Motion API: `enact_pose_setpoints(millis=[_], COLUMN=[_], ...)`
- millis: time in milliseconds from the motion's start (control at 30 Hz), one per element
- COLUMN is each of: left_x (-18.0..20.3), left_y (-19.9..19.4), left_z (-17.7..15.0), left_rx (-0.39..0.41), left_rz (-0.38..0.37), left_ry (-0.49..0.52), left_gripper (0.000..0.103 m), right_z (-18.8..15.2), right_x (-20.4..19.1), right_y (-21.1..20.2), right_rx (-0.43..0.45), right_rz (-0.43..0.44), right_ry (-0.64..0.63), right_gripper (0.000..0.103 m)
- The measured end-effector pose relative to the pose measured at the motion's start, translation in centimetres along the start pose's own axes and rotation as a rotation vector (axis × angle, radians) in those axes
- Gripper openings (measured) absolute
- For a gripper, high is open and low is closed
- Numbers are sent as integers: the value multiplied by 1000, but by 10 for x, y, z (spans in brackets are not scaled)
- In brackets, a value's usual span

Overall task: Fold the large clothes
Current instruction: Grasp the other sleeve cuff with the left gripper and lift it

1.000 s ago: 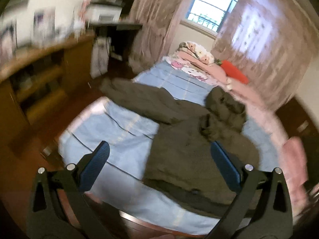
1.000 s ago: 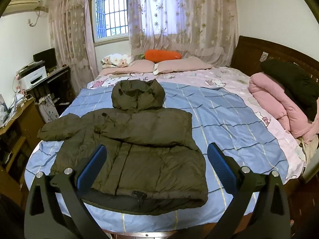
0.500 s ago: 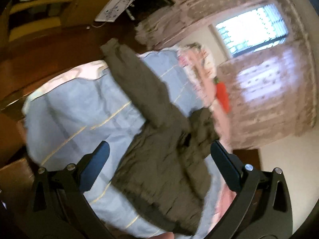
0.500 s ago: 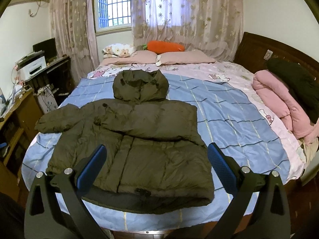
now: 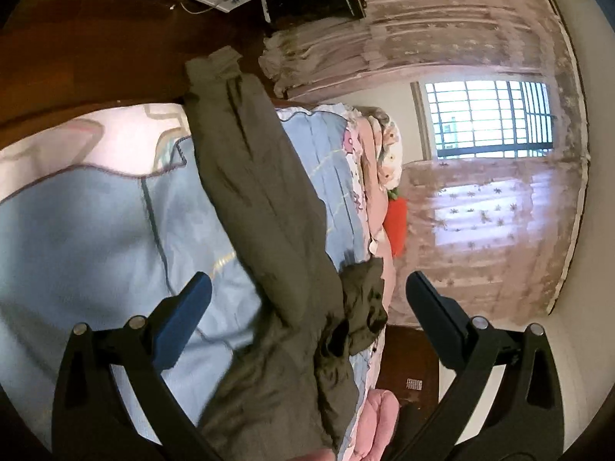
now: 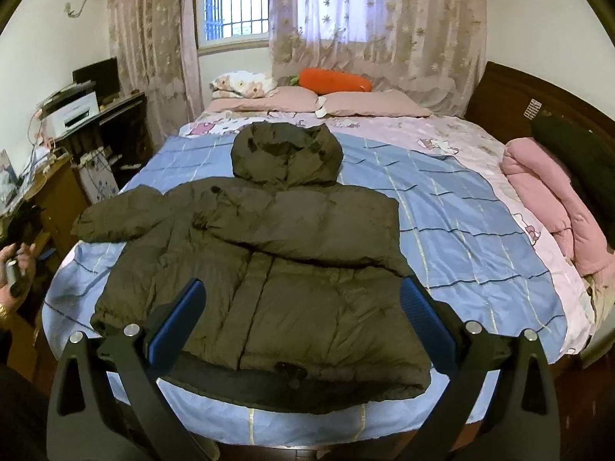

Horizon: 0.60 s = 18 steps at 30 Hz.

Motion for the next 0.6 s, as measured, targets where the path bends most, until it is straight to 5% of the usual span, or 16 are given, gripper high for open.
enact_pose_setpoints(millis=[300, 600], left_x=[-19, -46], left_y=[66, 100], left_z=[30, 59], left_rx=[3, 16], left_rz=[-41, 1], left_ry=[40, 6], left_gripper=[101, 101], right_z=[-4, -4], right_x=[0, -4], right_y=[10, 16], right_rx=[-39, -50], right_rz=[4, 6], right_ry=[17, 5], right_gripper=[101, 101])
Point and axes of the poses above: each gripper's, at about its wrist camera, not at the fingertips, and y roughly the way its jaws point, x to its right, z to its top, the point moved 9 cm from there along y, roughly the way its jaws point, and after that the axes turned 4 degrees about -z, right-handed, at the moved point
